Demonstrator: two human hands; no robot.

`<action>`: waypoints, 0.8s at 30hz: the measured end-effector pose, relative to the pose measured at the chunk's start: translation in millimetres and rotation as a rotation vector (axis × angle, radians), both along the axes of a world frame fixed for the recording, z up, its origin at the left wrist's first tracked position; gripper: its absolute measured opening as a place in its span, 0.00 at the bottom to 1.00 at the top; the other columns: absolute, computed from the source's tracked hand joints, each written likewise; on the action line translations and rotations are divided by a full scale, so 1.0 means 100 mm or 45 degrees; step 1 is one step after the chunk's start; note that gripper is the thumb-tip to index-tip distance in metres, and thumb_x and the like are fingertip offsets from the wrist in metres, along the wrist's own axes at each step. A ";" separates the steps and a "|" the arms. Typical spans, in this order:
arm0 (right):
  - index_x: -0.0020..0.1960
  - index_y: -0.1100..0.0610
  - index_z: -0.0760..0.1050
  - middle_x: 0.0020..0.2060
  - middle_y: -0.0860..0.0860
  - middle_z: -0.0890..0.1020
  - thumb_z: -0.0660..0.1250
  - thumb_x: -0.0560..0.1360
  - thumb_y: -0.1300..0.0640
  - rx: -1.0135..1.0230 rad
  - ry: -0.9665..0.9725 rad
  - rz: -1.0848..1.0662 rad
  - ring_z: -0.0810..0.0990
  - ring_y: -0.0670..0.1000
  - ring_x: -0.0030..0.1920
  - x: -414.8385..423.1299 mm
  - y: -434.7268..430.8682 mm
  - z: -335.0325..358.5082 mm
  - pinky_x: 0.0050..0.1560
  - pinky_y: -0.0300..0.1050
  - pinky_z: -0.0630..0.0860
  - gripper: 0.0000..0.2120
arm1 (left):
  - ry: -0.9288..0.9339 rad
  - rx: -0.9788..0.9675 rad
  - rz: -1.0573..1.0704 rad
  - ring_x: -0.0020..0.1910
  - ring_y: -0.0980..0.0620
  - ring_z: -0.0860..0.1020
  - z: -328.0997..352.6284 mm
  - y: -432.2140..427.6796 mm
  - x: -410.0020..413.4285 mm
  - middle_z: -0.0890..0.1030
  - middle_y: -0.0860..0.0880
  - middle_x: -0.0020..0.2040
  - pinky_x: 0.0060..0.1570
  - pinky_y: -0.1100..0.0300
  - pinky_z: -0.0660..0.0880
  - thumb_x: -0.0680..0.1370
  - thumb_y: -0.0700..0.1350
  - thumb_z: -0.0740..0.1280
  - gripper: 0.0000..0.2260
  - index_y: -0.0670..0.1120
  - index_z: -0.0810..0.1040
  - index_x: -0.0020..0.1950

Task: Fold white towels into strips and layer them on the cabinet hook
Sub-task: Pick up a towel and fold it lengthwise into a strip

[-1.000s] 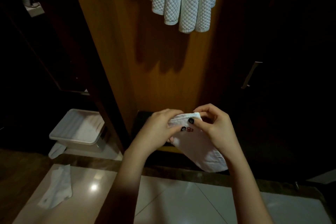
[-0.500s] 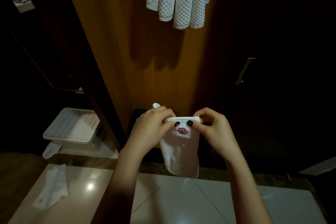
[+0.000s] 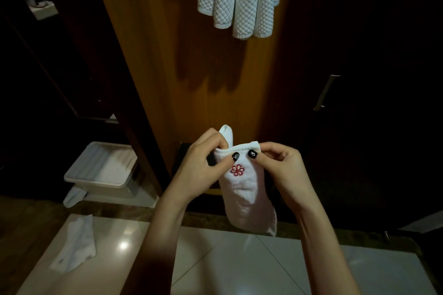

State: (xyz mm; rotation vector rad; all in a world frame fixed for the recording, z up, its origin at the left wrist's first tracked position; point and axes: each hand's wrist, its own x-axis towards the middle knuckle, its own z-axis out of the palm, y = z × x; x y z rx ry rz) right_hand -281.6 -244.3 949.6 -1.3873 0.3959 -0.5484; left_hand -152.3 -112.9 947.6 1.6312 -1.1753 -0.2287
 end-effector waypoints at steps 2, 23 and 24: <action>0.44 0.56 0.85 0.41 0.55 0.86 0.73 0.68 0.57 -0.034 -0.031 -0.034 0.86 0.52 0.45 0.01 0.05 0.02 0.43 0.39 0.80 0.06 | 0.060 -0.070 -0.016 0.39 0.48 0.69 0.02 0.00 -0.02 0.69 0.50 0.40 0.38 0.53 0.66 0.74 0.48 0.65 0.11 0.46 0.67 0.37; 0.42 0.65 0.81 0.39 0.59 0.83 0.76 0.70 0.63 -0.227 -0.021 -0.268 0.84 0.58 0.45 0.02 0.16 0.12 0.47 0.52 0.81 0.06 | 0.236 -0.255 -0.089 0.47 0.55 0.75 0.13 0.02 -0.06 0.76 0.48 0.47 0.46 0.65 0.71 0.72 0.40 0.67 0.08 0.40 0.67 0.41; 0.41 0.65 0.80 0.39 0.59 0.83 0.76 0.70 0.64 -0.231 -0.025 -0.282 0.83 0.57 0.44 0.03 0.16 0.11 0.47 0.53 0.81 0.06 | 0.260 -0.261 -0.064 0.48 0.55 0.75 0.13 0.01 -0.07 0.76 0.49 0.47 0.46 0.64 0.73 0.72 0.37 0.67 0.07 0.40 0.68 0.41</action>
